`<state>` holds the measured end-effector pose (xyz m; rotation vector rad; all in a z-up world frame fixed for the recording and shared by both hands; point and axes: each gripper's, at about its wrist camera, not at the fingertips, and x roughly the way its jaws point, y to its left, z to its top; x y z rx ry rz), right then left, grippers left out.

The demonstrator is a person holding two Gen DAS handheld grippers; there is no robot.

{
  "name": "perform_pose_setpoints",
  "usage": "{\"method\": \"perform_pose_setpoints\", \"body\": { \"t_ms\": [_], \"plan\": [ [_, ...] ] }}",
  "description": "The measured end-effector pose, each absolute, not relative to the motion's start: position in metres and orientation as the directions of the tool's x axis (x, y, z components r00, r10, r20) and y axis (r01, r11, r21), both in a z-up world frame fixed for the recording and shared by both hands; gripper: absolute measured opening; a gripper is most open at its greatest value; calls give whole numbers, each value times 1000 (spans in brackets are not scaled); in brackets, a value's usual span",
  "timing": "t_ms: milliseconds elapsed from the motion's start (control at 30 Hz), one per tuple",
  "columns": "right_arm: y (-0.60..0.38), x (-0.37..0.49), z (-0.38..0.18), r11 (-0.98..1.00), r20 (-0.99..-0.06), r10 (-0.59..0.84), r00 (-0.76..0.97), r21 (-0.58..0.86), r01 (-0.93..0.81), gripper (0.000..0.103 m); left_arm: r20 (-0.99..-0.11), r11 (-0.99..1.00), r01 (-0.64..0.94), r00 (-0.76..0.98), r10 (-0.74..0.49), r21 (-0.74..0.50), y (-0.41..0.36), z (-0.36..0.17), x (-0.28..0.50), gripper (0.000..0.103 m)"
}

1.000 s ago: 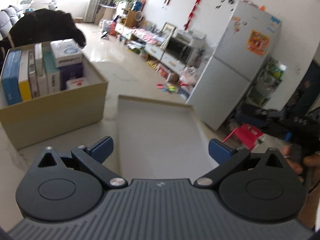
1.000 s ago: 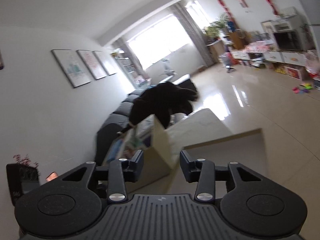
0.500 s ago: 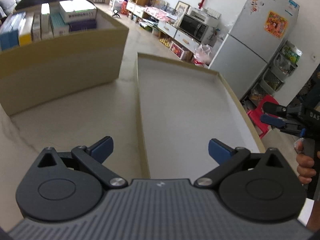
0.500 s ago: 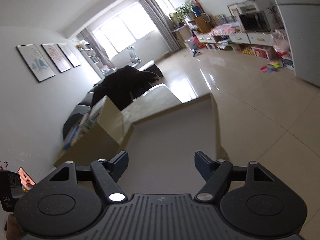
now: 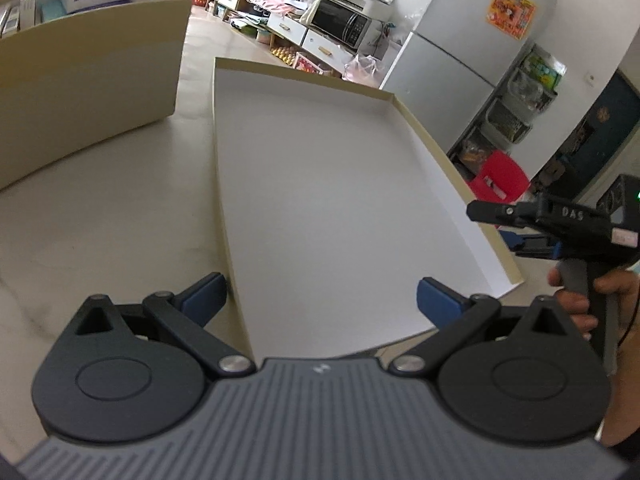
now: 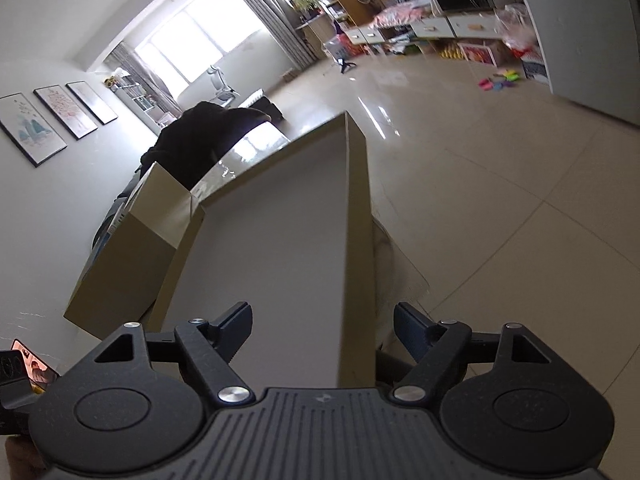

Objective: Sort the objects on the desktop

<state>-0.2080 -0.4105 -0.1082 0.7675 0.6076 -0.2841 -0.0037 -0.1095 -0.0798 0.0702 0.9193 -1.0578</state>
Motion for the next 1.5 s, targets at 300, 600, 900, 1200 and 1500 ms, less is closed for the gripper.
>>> {"method": "perform_pose_setpoints", "body": {
  "t_ms": [300, 600, 900, 1200, 1500],
  "plan": [
    [-416, -218, -113, 642, -610, 20, 792, 615, 458, 81, -683, 528, 770, 168, -711, -359, -113, -79, -6, 103],
    [-428, -232, -115, 587, -593, 42, 804, 666, 461, 81, -681, 475, 801, 119, -723, -364, -124, -83, -24, 103],
    [-435, -240, -120, 540, -572, 40, 819, 702, 464, 82, -688, 460, 815, 109, -717, -351, -133, -84, -28, 103],
    [-438, -241, -138, 487, -574, 57, 817, 730, 479, 80, -680, 457, 814, 107, -725, -359, -134, -83, -28, 103],
    [-438, -249, -146, 434, -558, 71, 827, 764, 478, 48, -673, 459, 813, 116, -730, -358, -134, -78, -28, 103]
  ]
}}
